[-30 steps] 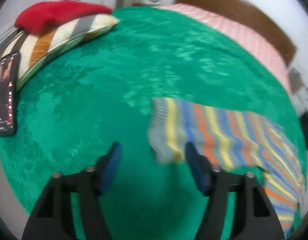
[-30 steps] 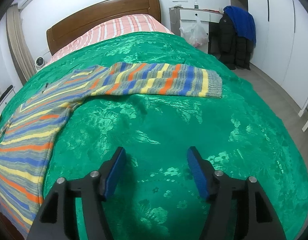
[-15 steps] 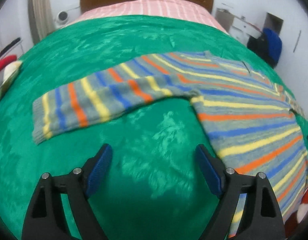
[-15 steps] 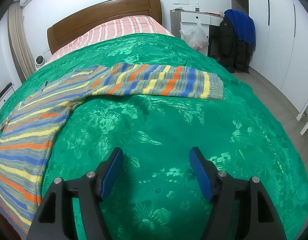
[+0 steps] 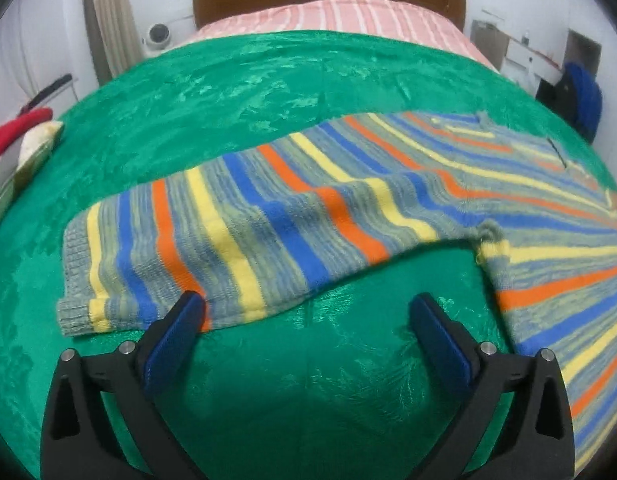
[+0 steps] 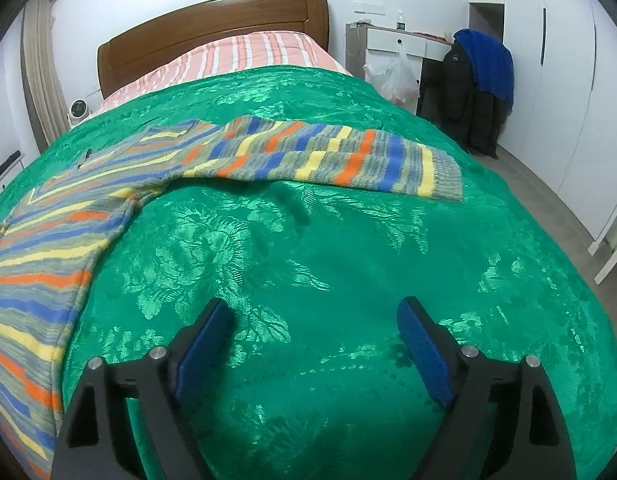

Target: Fold small clothes

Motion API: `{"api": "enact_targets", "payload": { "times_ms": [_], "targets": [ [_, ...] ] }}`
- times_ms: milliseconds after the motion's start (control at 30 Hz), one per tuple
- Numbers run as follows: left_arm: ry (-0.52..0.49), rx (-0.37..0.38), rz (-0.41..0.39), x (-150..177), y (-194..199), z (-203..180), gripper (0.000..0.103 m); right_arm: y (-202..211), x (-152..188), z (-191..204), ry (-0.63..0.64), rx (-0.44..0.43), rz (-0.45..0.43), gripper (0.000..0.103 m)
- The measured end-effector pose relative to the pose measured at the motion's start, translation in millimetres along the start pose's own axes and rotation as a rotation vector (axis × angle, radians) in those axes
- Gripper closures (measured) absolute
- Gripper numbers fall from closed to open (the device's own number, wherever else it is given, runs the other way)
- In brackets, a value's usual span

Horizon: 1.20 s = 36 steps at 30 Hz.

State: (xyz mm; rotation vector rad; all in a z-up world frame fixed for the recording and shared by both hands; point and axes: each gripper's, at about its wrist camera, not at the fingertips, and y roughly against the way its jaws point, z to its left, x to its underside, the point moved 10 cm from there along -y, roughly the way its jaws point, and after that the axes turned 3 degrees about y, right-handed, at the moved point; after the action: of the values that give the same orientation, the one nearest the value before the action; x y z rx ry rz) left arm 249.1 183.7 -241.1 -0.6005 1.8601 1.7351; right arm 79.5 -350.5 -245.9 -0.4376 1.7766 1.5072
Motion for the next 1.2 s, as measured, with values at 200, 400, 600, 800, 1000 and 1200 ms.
{"api": "enact_targets", "payload": {
  "times_ms": [200,400,600,800,1000,1200],
  "targets": [
    [-0.003,-0.005,-0.011,0.6,2.3,1.9,0.0,-1.7,0.6,0.2,0.008,0.004,-0.007,0.014],
    [-0.006,-0.009,-0.008,1.6,2.7,-0.4,0.0,-1.6,1.2,0.6,0.012,0.007,-0.009,0.013],
    [-0.006,-0.01,-0.006,1.5,2.3,-0.6,0.0,-1.5,1.5,1.0,0.015,0.008,-0.011,0.012],
    [-0.014,0.024,0.146,8.7,15.1,-2.9,0.003,1.2,-0.1,1.6,0.032,0.0,0.022,0.012],
    [-0.03,0.306,0.064,-50.0,73.7,-36.3,0.002,33.0,-54.2,-4.5,0.006,-0.147,0.008,0.013],
    [-0.182,0.299,0.089,-131.8,14.4,-91.9,0.003,-2.5,-155.2,32.9,0.065,-0.302,-0.001,0.013]
  ]
}}
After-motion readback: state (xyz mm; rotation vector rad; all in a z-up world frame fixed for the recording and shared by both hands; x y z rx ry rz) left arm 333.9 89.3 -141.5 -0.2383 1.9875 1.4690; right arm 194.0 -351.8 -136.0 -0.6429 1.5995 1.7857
